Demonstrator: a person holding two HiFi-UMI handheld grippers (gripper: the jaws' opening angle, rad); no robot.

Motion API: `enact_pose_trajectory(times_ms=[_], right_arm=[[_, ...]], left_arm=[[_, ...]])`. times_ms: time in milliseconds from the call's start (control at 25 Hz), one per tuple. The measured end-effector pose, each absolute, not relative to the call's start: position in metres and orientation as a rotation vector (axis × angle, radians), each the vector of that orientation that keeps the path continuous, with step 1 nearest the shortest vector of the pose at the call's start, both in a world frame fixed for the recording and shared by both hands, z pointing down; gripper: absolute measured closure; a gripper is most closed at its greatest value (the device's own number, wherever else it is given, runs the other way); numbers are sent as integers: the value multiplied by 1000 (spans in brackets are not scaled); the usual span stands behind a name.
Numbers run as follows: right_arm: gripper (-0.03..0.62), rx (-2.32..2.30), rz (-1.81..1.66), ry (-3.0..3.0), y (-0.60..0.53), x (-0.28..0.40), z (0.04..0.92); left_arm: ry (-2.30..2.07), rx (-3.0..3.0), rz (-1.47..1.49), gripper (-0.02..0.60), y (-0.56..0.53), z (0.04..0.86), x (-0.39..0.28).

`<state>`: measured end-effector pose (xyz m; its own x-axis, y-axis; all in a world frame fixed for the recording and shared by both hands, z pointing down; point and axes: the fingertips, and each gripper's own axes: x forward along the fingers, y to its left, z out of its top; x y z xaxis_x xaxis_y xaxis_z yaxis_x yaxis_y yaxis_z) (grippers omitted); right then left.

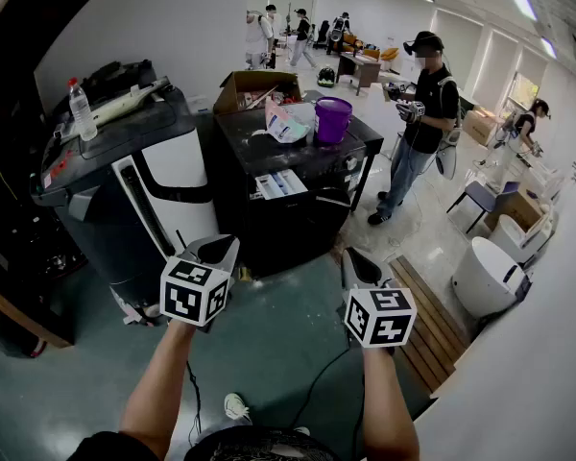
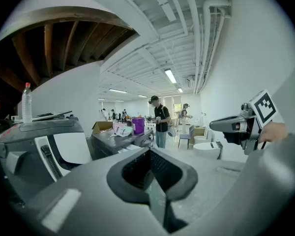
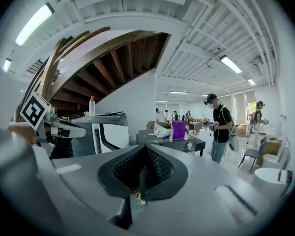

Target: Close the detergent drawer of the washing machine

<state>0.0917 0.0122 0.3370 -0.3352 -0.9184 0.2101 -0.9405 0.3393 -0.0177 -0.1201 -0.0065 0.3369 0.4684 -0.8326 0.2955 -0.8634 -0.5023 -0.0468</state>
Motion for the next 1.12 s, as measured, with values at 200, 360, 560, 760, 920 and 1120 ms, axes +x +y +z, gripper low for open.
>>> enact_pose_trajectory(times_ms=[200,360,560,760,920,1120], right_arm=[[565,1708,213,-2442,12,95,339],[548,1707,212,-2453,11,97,339],[521,1700,213,-2463,13,96,339],[497,1684,219,-2468,14,95,340],[459,1677,220,-2464,14,94,341],[418,1668,221,-2461,14,91,342]], left_arm=[[-1510,2597,432,581,-6,337,-118],[-1514,2605,430,580,-7,335,-116],[-1532,2607,424,557,-6,333,-117],[-1554,2591,405,514,-6,332,-121],[-1549,2585,400,484,-7,332,-121],[-1549,2577,393,436,-7,334,-123]])
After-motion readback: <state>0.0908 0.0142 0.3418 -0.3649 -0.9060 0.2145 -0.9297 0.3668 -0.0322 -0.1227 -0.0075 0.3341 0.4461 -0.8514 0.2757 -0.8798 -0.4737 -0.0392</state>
